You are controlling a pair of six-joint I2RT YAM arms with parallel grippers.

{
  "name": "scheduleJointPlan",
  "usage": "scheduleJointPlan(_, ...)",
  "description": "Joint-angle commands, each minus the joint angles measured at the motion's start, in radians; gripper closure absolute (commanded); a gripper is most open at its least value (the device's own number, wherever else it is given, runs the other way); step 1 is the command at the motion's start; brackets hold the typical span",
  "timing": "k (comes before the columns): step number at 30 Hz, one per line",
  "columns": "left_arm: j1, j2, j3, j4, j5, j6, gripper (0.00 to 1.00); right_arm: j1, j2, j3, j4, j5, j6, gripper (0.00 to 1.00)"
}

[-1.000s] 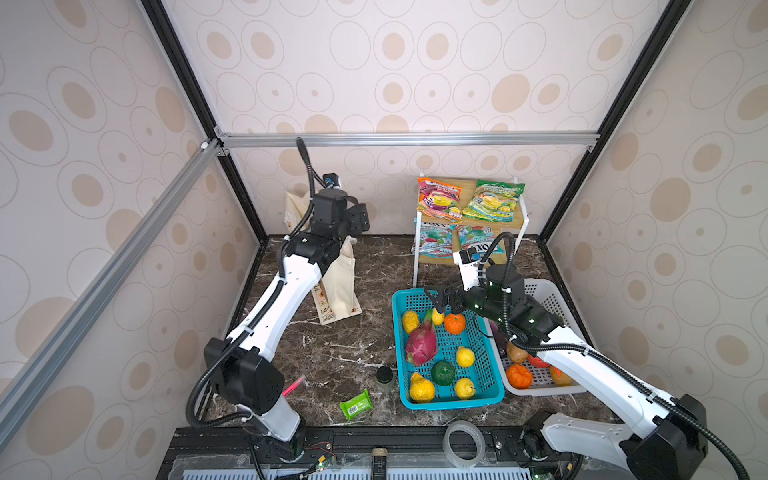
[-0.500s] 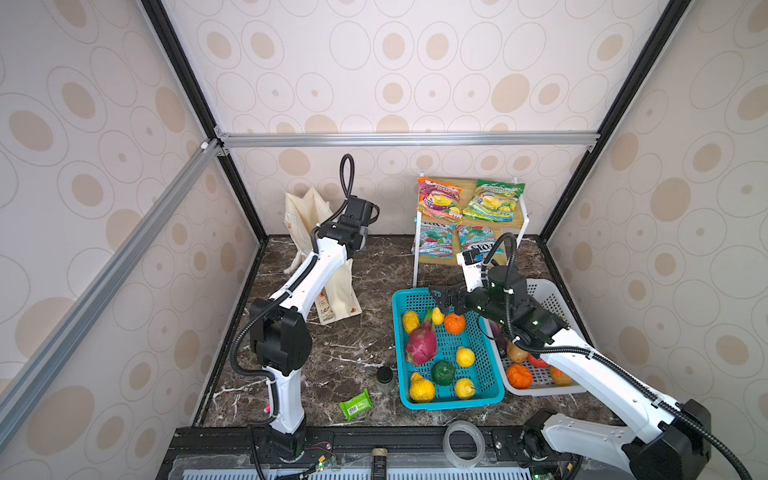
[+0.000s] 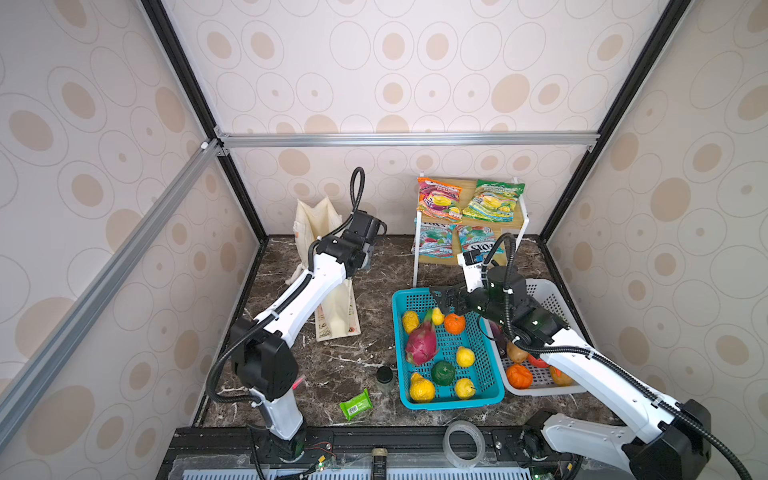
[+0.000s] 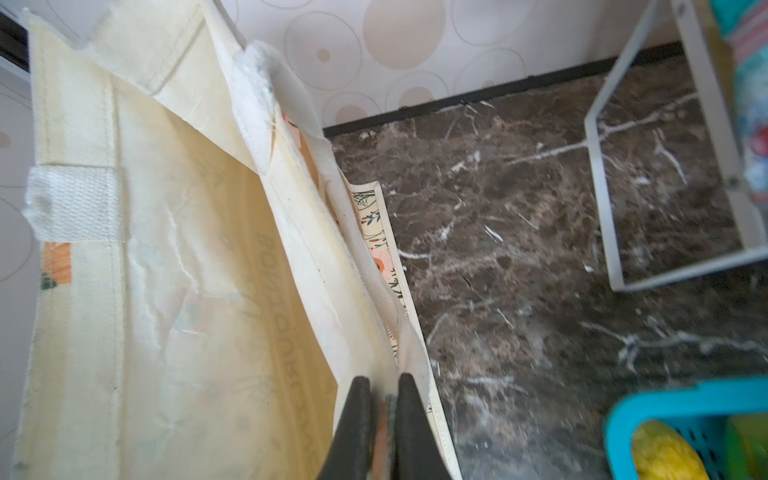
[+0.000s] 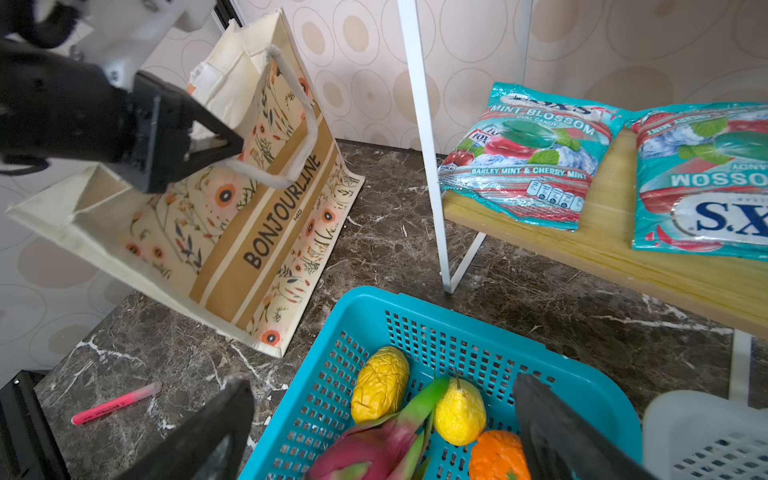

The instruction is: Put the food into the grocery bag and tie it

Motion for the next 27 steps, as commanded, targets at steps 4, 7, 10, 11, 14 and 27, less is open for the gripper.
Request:
scheduleJointPlan(4,-0.118,-0.122,-0.101,-0.065,-0.004,-0.054,0.98,0.004,0.027,0.025,0.027,-0.021,0.054,0.0)
scheduleJointPlan(7,-0.123,-0.146,-0.137,-0.052,0.023,-0.048,0.88,0.007,0.043,0.026,0.038,-0.037,0.08,0.0)
scheduleJointPlan(10,-0.124,-0.173,-0.126,-0.012,0.057,-0.035,0.6,0.015,0.06,0.035,0.038,-0.038,0.097,0.0)
scheduleJointPlan(11,-0.124,-0.182,-0.111,0.0,0.063,-0.029,0.55,0.019,0.067,0.044,0.032,-0.035,0.099,0.0)
scheduleJointPlan(14,-0.124,-0.214,-0.06,0.04,0.02,-0.011,0.34,0.04,0.084,0.071,0.017,-0.019,0.102,0.0)
scheduleJointPlan(27,0.341,-0.326,-0.149,0.133,0.298,0.031,0.15,0.185,0.342,0.447,-0.206,-0.037,0.113,0.0)
